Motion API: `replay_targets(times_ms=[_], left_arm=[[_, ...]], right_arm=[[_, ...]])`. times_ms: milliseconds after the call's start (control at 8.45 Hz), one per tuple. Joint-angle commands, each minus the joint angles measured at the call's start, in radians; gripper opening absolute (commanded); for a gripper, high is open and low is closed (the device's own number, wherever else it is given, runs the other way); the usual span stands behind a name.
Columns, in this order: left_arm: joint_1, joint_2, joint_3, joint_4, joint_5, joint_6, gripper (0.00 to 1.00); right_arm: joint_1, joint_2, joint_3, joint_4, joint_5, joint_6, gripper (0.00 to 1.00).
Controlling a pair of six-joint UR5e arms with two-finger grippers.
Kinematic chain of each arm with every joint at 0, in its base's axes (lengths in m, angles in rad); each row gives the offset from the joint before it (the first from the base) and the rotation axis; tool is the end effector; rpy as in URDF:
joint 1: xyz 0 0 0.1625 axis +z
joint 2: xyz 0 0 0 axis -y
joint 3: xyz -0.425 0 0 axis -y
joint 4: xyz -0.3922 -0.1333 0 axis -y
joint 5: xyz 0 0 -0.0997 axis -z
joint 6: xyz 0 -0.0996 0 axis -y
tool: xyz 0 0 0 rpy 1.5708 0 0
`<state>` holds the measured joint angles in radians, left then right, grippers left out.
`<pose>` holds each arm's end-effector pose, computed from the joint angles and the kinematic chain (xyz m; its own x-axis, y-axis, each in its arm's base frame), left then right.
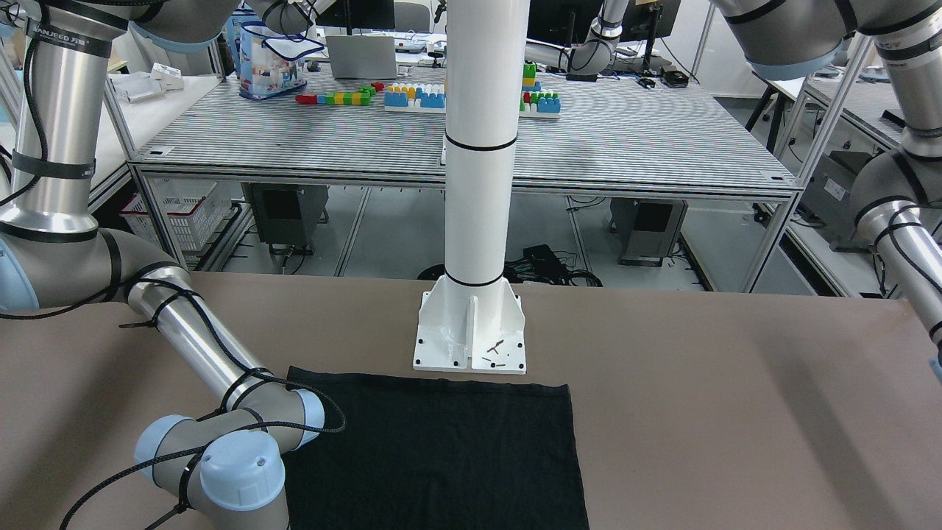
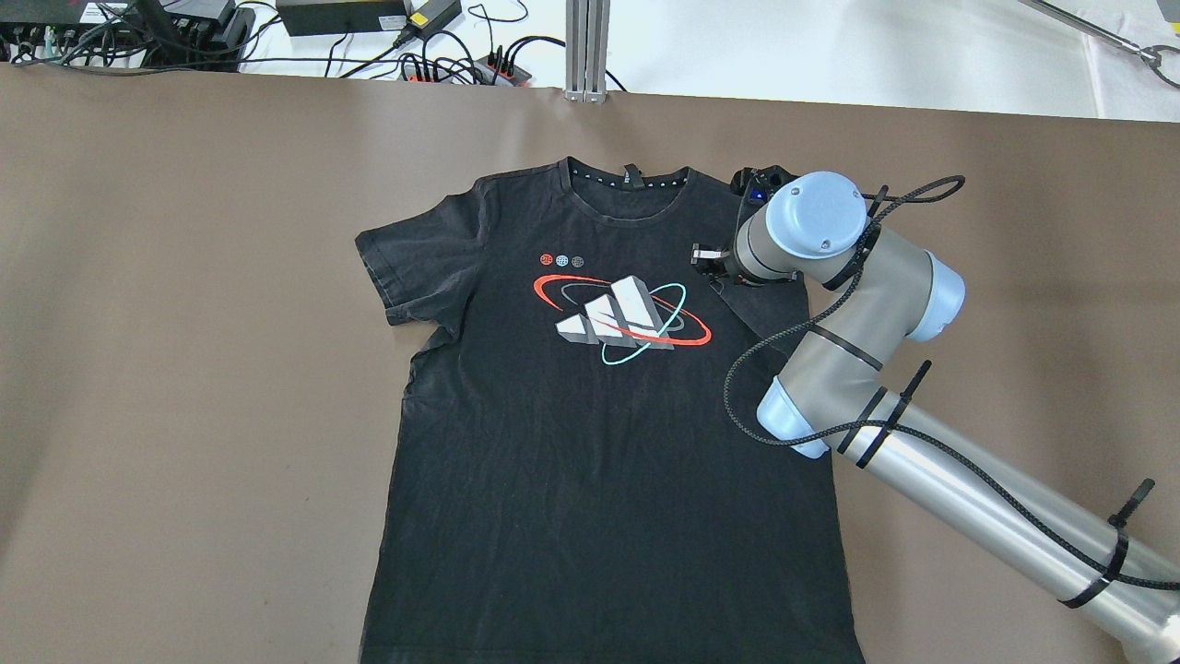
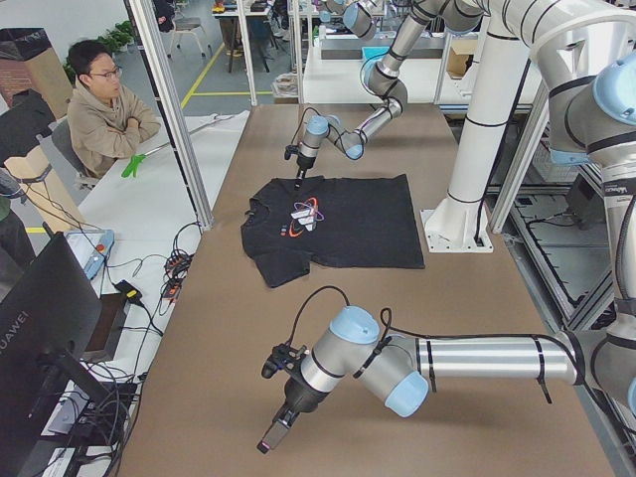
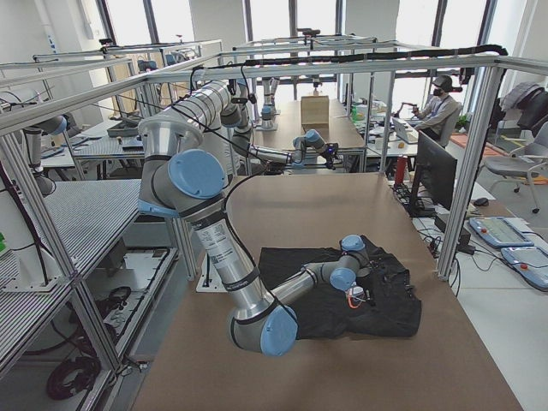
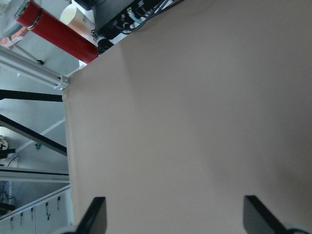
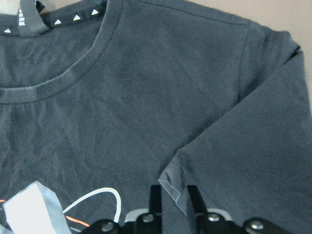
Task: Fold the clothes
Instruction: 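Grasp the sleeve with the right gripper while the left gripper reaches the other sleeve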
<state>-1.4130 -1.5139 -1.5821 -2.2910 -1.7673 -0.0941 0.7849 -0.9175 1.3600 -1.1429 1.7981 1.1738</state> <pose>-0.0328 -0.5181 0.6187 0.9567 0.2009 -0.2105 -0.0330 0.7936 0.6075 -0.4531 -0.6093 0.3184 0.6396 0.1065 0.7613 -0.3463 0.9241 0.1617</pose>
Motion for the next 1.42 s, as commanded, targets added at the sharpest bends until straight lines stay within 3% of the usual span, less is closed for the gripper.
replay_targets(times_ms=[0,237,592,828,1183,1301], left_arm=[[0.138,-0.156,-0.013,0.011,-0.161,-0.215,1.00],[0.286,-0.297,0.023,0.011,-0.196,-0.507,1.00],[0.420,-0.494,0.201,0.001,-0.196,-0.656,0.93],[0.483,-0.537,0.234,-0.002,-0.196,-0.711,0.78],[0.500,-0.589,0.342,-0.057,-0.196,-0.722,0.46],[0.500,-0.612,0.373,-0.062,-0.195,-0.722,0.41]], right_arm=[[-0.003,-0.003,0.004,0.002,-0.002,0.001,0.95],[-0.004,-0.003,0.007,0.005,0.000,0.000,0.95],[-0.004,-0.030,0.007,0.012,0.000,-0.003,0.95],[-0.004,-0.037,0.013,0.014,0.000,0.000,0.95],[-0.004,-0.070,0.060,0.025,0.000,0.001,0.95],[-0.004,-0.073,0.063,0.026,0.000,0.003,0.95]])
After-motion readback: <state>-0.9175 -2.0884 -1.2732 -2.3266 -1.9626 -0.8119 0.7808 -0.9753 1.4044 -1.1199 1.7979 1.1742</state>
